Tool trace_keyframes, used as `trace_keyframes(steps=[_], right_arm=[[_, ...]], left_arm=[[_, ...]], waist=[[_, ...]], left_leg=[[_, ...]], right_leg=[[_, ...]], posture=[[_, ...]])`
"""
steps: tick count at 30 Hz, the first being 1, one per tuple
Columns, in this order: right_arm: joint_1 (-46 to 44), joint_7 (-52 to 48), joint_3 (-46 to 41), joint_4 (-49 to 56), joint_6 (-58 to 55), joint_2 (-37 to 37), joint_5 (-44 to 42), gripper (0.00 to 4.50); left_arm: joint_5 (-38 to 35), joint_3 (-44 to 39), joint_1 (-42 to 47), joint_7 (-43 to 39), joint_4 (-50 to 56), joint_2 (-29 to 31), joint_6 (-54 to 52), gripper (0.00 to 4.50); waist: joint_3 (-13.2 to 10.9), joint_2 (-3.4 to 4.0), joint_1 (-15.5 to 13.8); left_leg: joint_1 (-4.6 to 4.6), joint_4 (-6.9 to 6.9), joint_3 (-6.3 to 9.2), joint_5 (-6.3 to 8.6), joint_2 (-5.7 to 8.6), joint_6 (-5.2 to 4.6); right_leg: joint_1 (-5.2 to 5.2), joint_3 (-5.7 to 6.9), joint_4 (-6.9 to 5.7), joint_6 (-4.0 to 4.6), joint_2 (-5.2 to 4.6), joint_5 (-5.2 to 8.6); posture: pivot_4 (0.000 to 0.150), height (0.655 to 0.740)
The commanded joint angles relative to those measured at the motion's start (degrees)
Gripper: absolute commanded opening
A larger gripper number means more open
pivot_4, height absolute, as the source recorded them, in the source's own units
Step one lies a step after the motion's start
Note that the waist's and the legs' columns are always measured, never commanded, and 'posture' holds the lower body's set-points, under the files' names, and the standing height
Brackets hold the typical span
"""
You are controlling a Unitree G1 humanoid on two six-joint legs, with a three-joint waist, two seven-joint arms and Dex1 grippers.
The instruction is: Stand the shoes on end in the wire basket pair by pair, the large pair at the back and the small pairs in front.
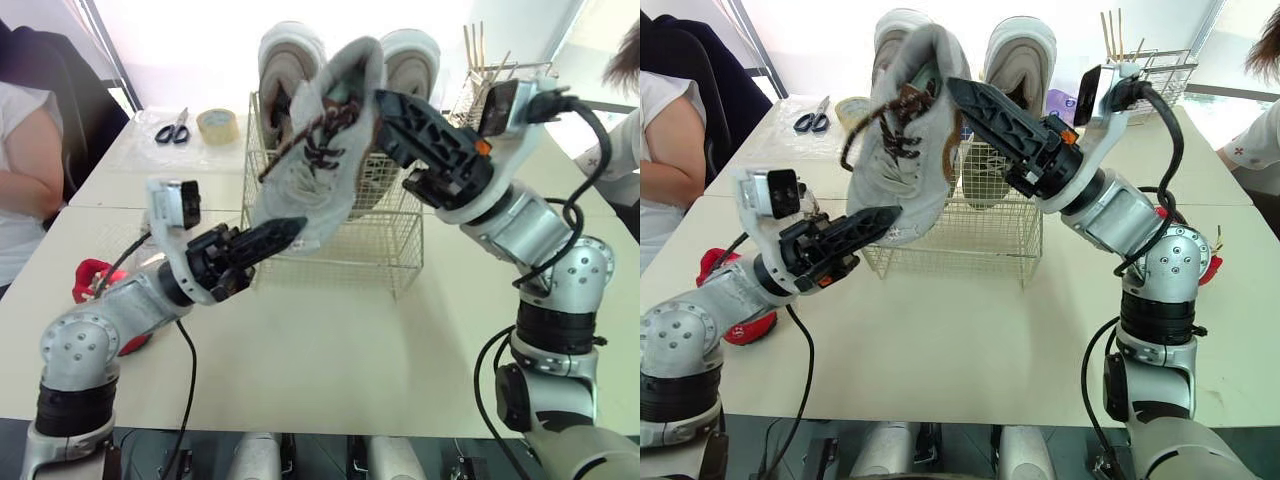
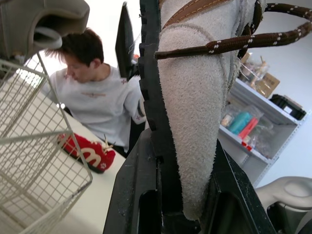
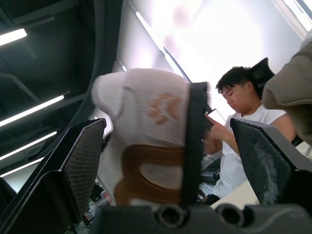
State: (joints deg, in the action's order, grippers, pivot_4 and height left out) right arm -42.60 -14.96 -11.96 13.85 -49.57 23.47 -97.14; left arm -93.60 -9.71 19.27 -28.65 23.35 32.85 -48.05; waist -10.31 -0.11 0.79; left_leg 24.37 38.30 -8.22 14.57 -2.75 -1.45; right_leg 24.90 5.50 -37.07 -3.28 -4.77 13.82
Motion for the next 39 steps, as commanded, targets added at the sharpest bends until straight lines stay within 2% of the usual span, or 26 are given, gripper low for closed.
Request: trace_keyframes(steps=[1,6,7,9,13,15,16,20,22,23,25,31,34,39], right_arm=[[-0.5,-0.3,-0.5,2.8,0.9,-0.4,-2.6,4.43],[1.2,-2.0,-0.2,3.7,0.1,1.0,-1.3,4.43],[1.4,-2.4,0.0,3.7,-0.2,1.5,-0.6,4.22],[1.6,-3.2,0.2,3.6,-0.6,2.5,0.9,3.66],[1.1,-6.2,0.5,2.7,-0.8,4.5,4.4,1.79],[0.6,-8.4,0.6,2.4,-0.8,5.4,6.5,0.98],[0.2,-10.2,0.5,2.2,-1.0,6.0,6.9,0.71],[-3.1,-16.0,-1.0,-0.5,-1.0,8.4,8.6,0.71],[-6.5,-20.5,-0.9,-3.6,-0.2,10.6,13.0,0.68],[-7.6,-22.0,-0.8,-4.7,0.0,11.2,14.4,0.68],[-11.5,-27.8,0.8,-9.2,3.1,13.2,21.5,0.68],[-23.1,-46.8,6.8,-27.1,16.2,17.8,43.0,0.68],[-25.6,-52.8,8.8,-33.6,21.9,17.1,50.2,0.68],[-26.3,-59.2,10.7,-41.6,29.4,15.5,58.9,0.68]], left_arm=[[1.0,0.1,1.4,-0.4,-0.2,-0.8,0.3,0.34],[1.6,-0.1,1.4,-1.6,0.4,-0.6,-0.7,0.34],[1.7,-0.2,1.3,-1.8,0.5,-0.5,-0.9,0.34],[1.7,-0.5,1.1,-1.9,0.6,-0.5,-1.2,0.34],[1.9,-0.9,0.9,-1.9,0.6,-0.6,-1.3,0.34],[2.4,-0.9,0.8,-1.9,0.6,-0.6,-1.3,0.34],[3.6,-0.6,0.5,-2.2,0.7,-0.6,-1.3,0.34],[6.4,0.9,-0.6,-2.7,0.7,-0.3,-2.5,0.34],[7.7,0.4,-1.2,-3.7,1.3,1.1,-2.9,1.39],[8.3,0.2,-1.3,-4.0,1.5,1.6,-2.9,1.57],[10.6,-1.0,-2.5,-6.0,2.9,5.3,-3.6,2.43],[8.6,-9.6,-4.5,-7.1,7.7,18.1,-5.7,2.43],[6.7,-13.6,-7.0,-5.2,10.0,21.8,-6.2,2.43],[-1.2,-19.0,-11.8,0.2,12.7,24.5,-5.5,2.43]], waist=[[0.0,0.00,0.0],[0.0,0.00,0.0],[0.0,0.00,0.0],[0.0,0.00,0.0],[0.0,0.00,0.0],[0.0,0.00,0.0],[0.0,0.00,0.0],[0.0,0.00,0.0],[0.0,0.01,0.0],[0.0,0.02,0.1],[0.0,0.01,0.0],[-0.1,-0.02,0.1],[-0.1,-0.02,0.2],[-0.1,0.01,0.2]], left_leg=[[0.00,0.00,0.00,0.00,0.00,0.00],[0.00,0.00,0.00,0.01,0.00,-0.01],[0.00,-0.01,0.00,0.01,0.00,-0.01],[0.00,-0.01,0.00,0.01,0.00,-0.01],[0.00,-0.01,0.00,0.01,0.00,-0.02],[0.00,-0.01,0.00,0.01,0.00,-0.02],[0.00,-0.01,0.00,0.01,0.00,-0.02],[0.00,-0.02,0.00,0.02,0.00,-0.03],[0.00,-0.02,0.01,0.02,-0.01,-0.03],[0.01,-0.04,0.00,0.02,-0.01,-0.03],[0.02,-0.04,0.00,0.02,-0.01,-0.03],[0.09,-0.12,-0.03,0.03,-0.04,-0.01],[0.10,-0.16,-0.05,0.02,-0.03,0.00],[0.11,-0.18,-0.11,-0.13,-0.02,0.29]], right_leg=[[0.00,0.00,0.00,0.00,0.00,0.00],[0.00,0.00,0.01,0.00,-0.01,0.00],[0.00,0.00,0.01,0.00,0.00,0.00],[0.01,0.00,0.01,0.00,0.00,0.00],[0.01,0.00,0.01,0.00,-0.01,0.00],[0.01,0.00,0.02,0.00,-0.01,0.00],[0.01,0.00,0.03,0.00,-0.01,0.00],[0.01,0.00,0.04,0.00,0.00,0.00],[0.02,0.00,0.04,0.01,0.01,0.01],[0.04,0.00,0.05,0.01,0.01,0.01],[0.06,0.00,0.06,0.01,0.02,0.01],[0.20,0.00,0.11,0.04,0.04,0.02],[0.20,-0.01,0.18,0.04,-0.03,0.02],[0.23,-0.01,0.16,0.03,-0.23,0.02]], posture=[[0.150,0.7352],[0.150,0.7352],[0.150,0.7352],[0.150,0.7352],[0.150,0.7352],[0.150,0.7352],[0.150,0.7352],[0.150,0.7352],[0.150,0.7352],[0.150,0.7352],[0.150,0.7352],[0.150,0.7352],[0.150,0.7352],[0.150,0.7352]])
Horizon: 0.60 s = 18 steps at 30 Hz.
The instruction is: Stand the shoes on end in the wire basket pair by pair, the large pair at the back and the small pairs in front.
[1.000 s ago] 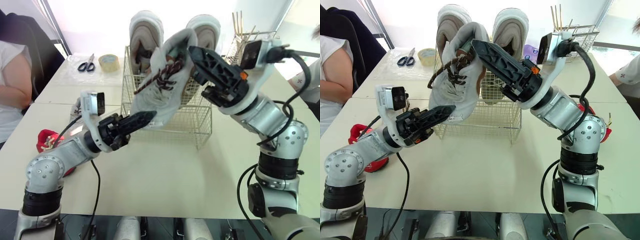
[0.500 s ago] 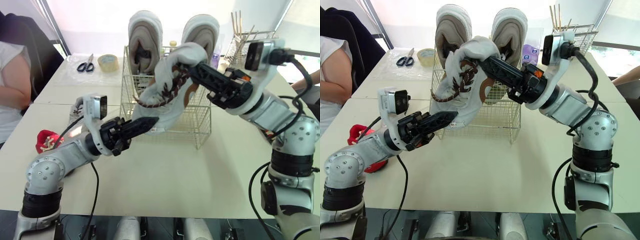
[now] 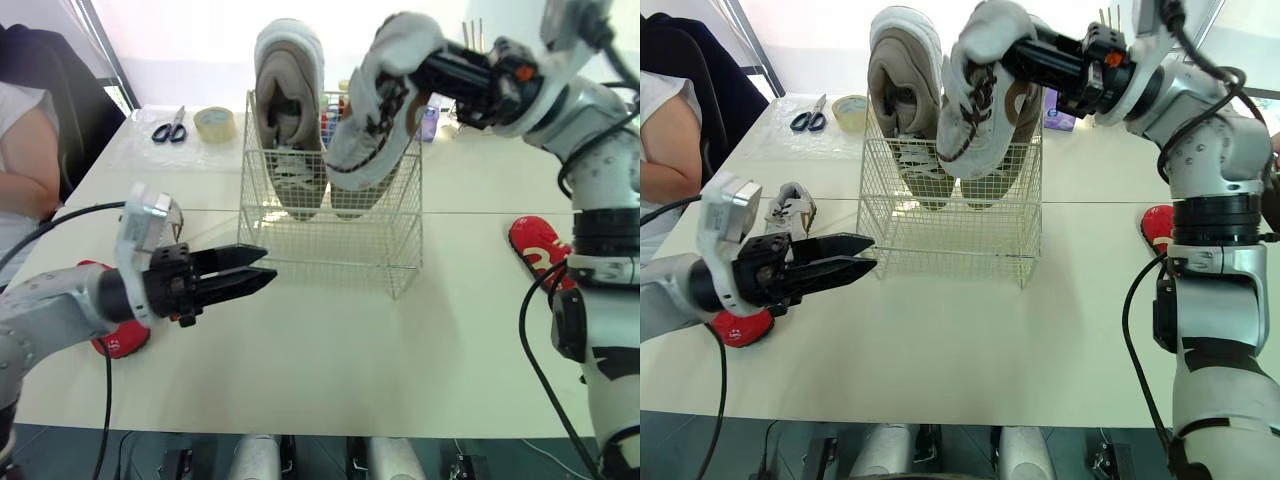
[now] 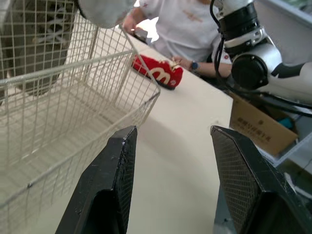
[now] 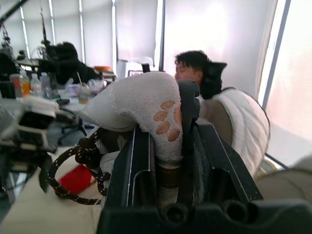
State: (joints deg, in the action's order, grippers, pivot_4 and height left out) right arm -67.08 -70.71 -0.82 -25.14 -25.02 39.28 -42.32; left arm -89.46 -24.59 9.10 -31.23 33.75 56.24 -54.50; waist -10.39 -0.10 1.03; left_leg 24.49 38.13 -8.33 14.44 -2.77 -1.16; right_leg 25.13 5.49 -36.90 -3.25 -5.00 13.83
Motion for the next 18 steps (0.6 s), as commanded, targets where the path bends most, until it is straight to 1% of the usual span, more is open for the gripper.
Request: trace_keyframes(steps=[1,3,7,10,18], right_arm=[[-1.8,-4.2,-0.4,-4.3,6.3,-0.7,5.5,0.68],[-1.8,-5.0,-0.6,-7.7,9.0,-1.6,8.0,0.68],[-1.1,-7.1,-1.4,-11.4,9.8,-2.9,9.9,0.68],[1.4,-8.2,-1.5,-10.4,8.1,-3.0,10.5,0.68],[7.7,-6.0,-3.7,-5.9,5.2,-3.9,10.3,0.68]], left_arm=[[-6.5,-5.0,-2.7,3.5,2.3,1.4,0.9,2.43],[-8.1,-6.5,-4.5,4.3,2.3,2.1,1.0,2.43],[-9.6,-7.3,-6.3,5.4,2.2,2.8,1.3,2.43],[-10.2,-7.0,-6.9,6.3,2.7,3.1,1.6,2.43],[-9.9,-5.3,-6.2,7.2,2.0,3.1,1.8,2.43]], waist=[[0.0,0.00,0.0],[0.0,0.02,0.0],[0.0,0.02,0.1],[0.0,0.02,0.1],[0.0,0.03,0.0]], left_leg=[[0.00,0.00,0.00,-0.01,0.00,0.03],[0.00,0.00,0.00,-0.02,0.00,0.05],[-0.02,0.00,-0.01,-0.04,0.01,0.10],[-0.03,0.00,-0.01,-0.05,0.00,0.13],[-0.01,-0.01,-0.01,-0.06,0.01,0.14]], right_leg=[[0.01,0.00,0.00,0.00,-0.01,0.00],[0.00,0.00,-0.02,0.00,-0.02,0.00],[0.00,0.00,-0.02,0.03,-0.02,0.01],[0.00,0.00,-0.03,0.04,-0.03,0.01],[0.03,0.00,-0.05,0.05,-0.05,0.01]], posture=[[0.150,0.7352],[0.150,0.7352],[0.150,0.7352],[0.150,0.7352],[0.150,0.7352]])
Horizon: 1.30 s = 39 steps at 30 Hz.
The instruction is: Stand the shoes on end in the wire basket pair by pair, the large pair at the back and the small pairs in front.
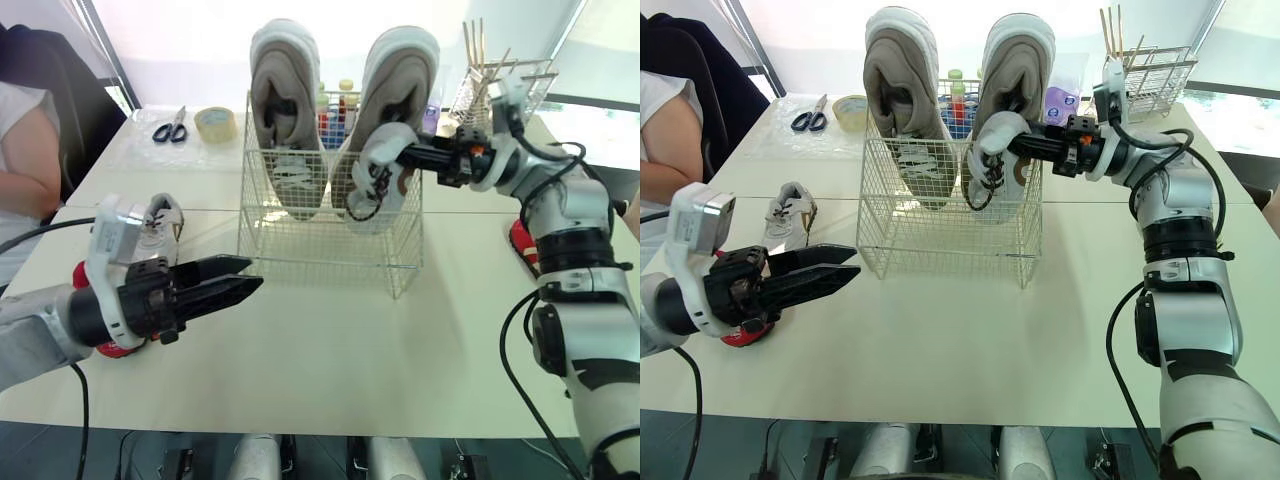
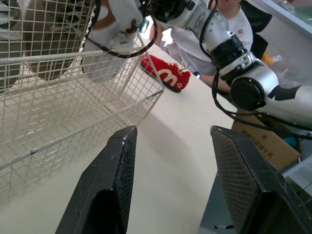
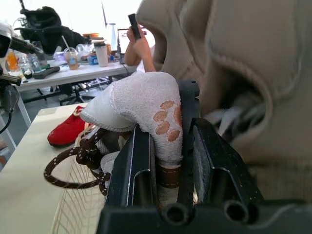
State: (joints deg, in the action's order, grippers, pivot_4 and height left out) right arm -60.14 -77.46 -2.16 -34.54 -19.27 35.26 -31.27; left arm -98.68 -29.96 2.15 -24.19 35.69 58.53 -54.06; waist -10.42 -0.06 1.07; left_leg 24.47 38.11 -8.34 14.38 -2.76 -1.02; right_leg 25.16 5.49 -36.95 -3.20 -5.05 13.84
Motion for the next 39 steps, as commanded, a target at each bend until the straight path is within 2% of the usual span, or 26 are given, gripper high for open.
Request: trace_keyframes(steps=[1,2,5,9,16,22,26,27,28,29,31,32,36,39], right_arm=[[1.6,0.9,-2.7,3.5,-1.0,0.1,-0.8,0.68],[2.3,1.0,-3.1,3.3,-1.2,0.1,-0.6,0.68],[4.5,2.4,-4.5,2.9,-1.3,0.2,-0.3,1.82],[6.1,2.6,-4.7,4.6,-2.5,0.9,0.2,3.77],[10.2,5.5,-7.1,11.2,-4.5,5.0,0.4,3.77],[14.5,7.3,-13.5,23.4,-10.8,10.7,-5.6,3.77],[11.8,10.0,-17.8,27.5,-13.1,12.4,-9.5,3.77],[8.5,12.6,-18.8,27.5,-15.1,11.9,-11.4,3.77],[5.7,13.6,-19.1,29.0,-16.9,11.0,-14.2,4.31],[3.3,14.5,-18.8,30.8,-18.6,9.9,-16.6,4.50],[0.3,15.1,-16.4,35.8,-21.8,6.9,-21.1,4.50],[-0.2,15.3,-14.1,38.6,-23.0,5.3,-22.0,4.50],[2.0,15.3,-4.6,47.4,-26.4,-0.6,-23.6,4.50],[7.3,12.0,5.2,52.3,-25.0,-0.3,-17.8,4.50]], left_arm=[[-0.6,0.3,1.0,0.3,-0.2,0.7,1.5,2.43],[-0.5,0.6,1.3,0.4,-0.4,0.7,1.5,2.43],[-0.1,1.5,2.1,0.2,-1.1,0.5,1.5,2.48],[0.8,2.7,2.9,-0.4,-2.0,0.5,1.6,2.48],[1.9,3.5,3.7,-1.5,-3.2,0.2,1.4,2.48],[2.4,2.2,2.2,-2.4,-3.6,0.6,0.8,2.48],[4.6,-0.3,1.1,-3.3,-6.2,1.5,0.6,2.48],[4.8,-1.7,1.4,-3.4,-8.8,2.0,0.6,2.48],[5.3,-3.3,2.1,-3.4,-12.5,2.7,0.7,2.99],[6.7,-5.0,2.6,-4.1,-16.6,3.4,0.9,3.29],[13.7,-7.0,3.2,-6.1,-25.6,5.0,2.7,4.33],[17.4,-6.9,4.1,-7.0,-30.4,6.1,3.7,4.48],[30.8,-1.0,13.3,-11.2,-47.9,8.9,8.8,4.48],[43.3,8.6,24.8,-16.1,-61.6,8.7,13.0,4.48]], waist=[[0.0,0.00,0.0],[0.0,0.00,0.0],[0.0,0.00,-0.2],[0.0,-0.02,-0.1],[0.0,-0.02,-0.3],[0.0,-0.01,-0.3],[0.0,0.01,0.1],[0.0,0.01,0.1],[0.0,0.08,0.1],[-0.1,0.14,0.2],[-0.1,0.15,0.2],[-0.1,0.13,0.2],[0.0,0.03,-0.2],[0.1,-0.17,-1.2]], left_leg=[[0.00,-0.01,0.00,0.00,0.00,0.00],[0.00,-0.01,0.00,0.00,0.00,0.00],[-0.01,-0.01,0.00,0.00,0.01,0.00],[-0.02,0.00,-0.02,0.00,0.03,-0.01],[-0.06,0.00,-0.02,-0.01,0.01,0.00],[-0.02,0.00,-0.02,0.00,0.03,-0.02],[-0.06,-0.01,-0.02,0.04,-0.03,-0.07],[-0.06,-0.01,-0.02,0.04,-0.04,-0.08],[-0.06,-0.02,-0.02,0.08,-0.06,-0.15],[-0.04,-0.01,-0.03,0.09,-0.06,-0.16],[-0.05,-0.05,-0.03,0.08,-0.12,-0.16],[-0.06,-0.08,-0.03,0.08,-0.20,-0.15],[-0.07,-0.23,0.05,0.05,-0.27,-0.10],[0.03,-0.19,0.05,0.06,-0.16,-0.11]], right_leg=[[0.00,0.00,0.00,0.00,0.01,0.00],[0.00,0.00,0.00,0.00,0.01,0.00],[-0.03,0.00,0.01,0.00,0.00,0.00],[-0.03,0.00,0.00,-0.01,0.00,-0.01],[-0.06,0.00,0.00,-0.01,0.02,-0.01],[-0.04,0.00,0.01,0.09,-0.03,0.06],[0.00,0.00,-0.02,0.10,0.04,0.05],[0.01,0.00,-0.03,0.10,0.05,0.06],[0.02,0.00,-0.04,0.12,0.07,0.07],[0.08,0.00,-0.08,0.18,0.06,0.09],[0.15,0.00,-0.16,0.24,0.13,0.10],[0.17,0.01,-0.15,0.24,0.23,0.09],[0.16,0.10,-0.14,0.35,0.37,0.16],[0.16,0.24,-0.10,0.35,0.31,0.16]], posture=[[0.150,0.7352],[0.150,0.7352],[0.150,0.7352],[0.150,0.7352],[0.150,0.7352],[0.150,0.7352],[0.150,0.7352],[0.150,0.7352],[0.150,0.7352],[0.150,0.7352],[0.150,0.7352],[0.150,0.7352],[0.150,0.7352],[0.150,0.7352]])
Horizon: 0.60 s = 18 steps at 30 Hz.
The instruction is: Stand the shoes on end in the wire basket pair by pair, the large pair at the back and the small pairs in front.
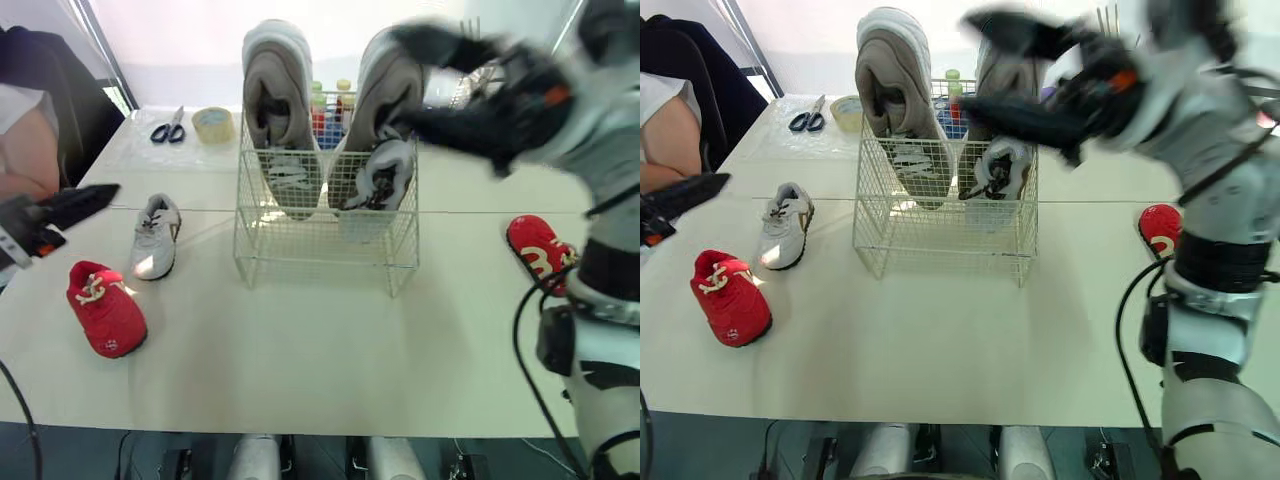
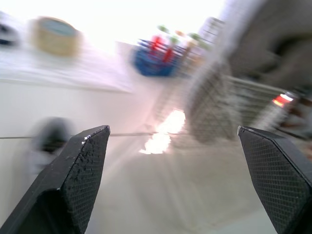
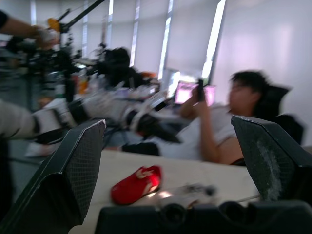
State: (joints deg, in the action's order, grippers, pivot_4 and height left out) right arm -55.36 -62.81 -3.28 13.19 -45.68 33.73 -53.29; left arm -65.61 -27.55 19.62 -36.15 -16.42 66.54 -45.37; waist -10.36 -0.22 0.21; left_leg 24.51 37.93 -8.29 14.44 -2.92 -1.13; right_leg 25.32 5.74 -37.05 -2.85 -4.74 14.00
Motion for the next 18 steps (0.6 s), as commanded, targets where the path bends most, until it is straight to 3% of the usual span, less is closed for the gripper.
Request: trace_keyframes(steps=[1,6,8,11,17,18], right_arm=[[4.1,-3.8,9.1,5.5,2.7,1.8,6.8,4.50],[8.2,-6.3,13.8,9.1,4.0,4.2,10.5,4.50],[9.0,-5.9,13.7,10.3,3.6,5.0,10.8,4.50],[10.9,-4.8,13.7,12.5,2.9,7.1,12.2,4.50],[12.9,-1.0,9.7,16.4,-1.3,9.7,9.0,4.50],[13.0,-0.4,9.0,16.8,-1.9,9.9,8.4,4.50]], left_arm=[[14.3,9.3,11.5,-5.7,-14.7,0.1,5.5,4.48],[31.6,20.4,28.1,-15.5,-38.1,-4.9,13.6,4.48],[35.8,22.1,32.0,-18.8,-43.9,-6.5,15.5,4.48],[41.4,24.0,35.1,-22.2,-50.0,-9.0,18.1,4.48],[48.0,23.0,36.8,-19.9,-56.5,-13.2,22.7,4.48],[48.6,22.6,36.7,-19.1,-57.0,-13.8,23.4,4.24]], waist=[[0.0,-0.03,-0.8],[0.0,-0.19,-0.9],[0.0,-0.61,-0.8],[0.0,-1.18,-0.4],[0.0,-1.22,0.7],[0.0,-1.23,0.8]], left_leg=[[0.01,0.04,-0.01,0.01,0.07,-0.02],[0.24,0.31,-0.40,0.12,0.25,-0.23],[0.30,0.36,-0.55,0.16,0.24,-0.31],[0.32,0.36,-0.61,0.16,0.15,-0.30],[0.32,0.36,-0.59,0.15,0.10,-0.28],[0.31,0.36,-0.58,0.15,0.09,-0.28]], right_leg=[[-0.01,0.01,0.00,0.00,-0.05,0.00],[0.05,0.04,0.12,-0.15,-0.32,-0.07],[0.10,0.04,0.15,-0.41,-0.34,-0.22],[0.18,0.05,0.15,-0.42,-0.30,-0.22],[0.24,0.04,0.07,-0.41,-0.40,-0.22],[0.24,0.04,0.05,-0.41,-0.48,-0.22]], posture=[[0.150,0.7352],[0.150,0.7352],[0.150,0.7352],[0.150,0.7352],[0.150,0.7352],[0.150,0.7352]])
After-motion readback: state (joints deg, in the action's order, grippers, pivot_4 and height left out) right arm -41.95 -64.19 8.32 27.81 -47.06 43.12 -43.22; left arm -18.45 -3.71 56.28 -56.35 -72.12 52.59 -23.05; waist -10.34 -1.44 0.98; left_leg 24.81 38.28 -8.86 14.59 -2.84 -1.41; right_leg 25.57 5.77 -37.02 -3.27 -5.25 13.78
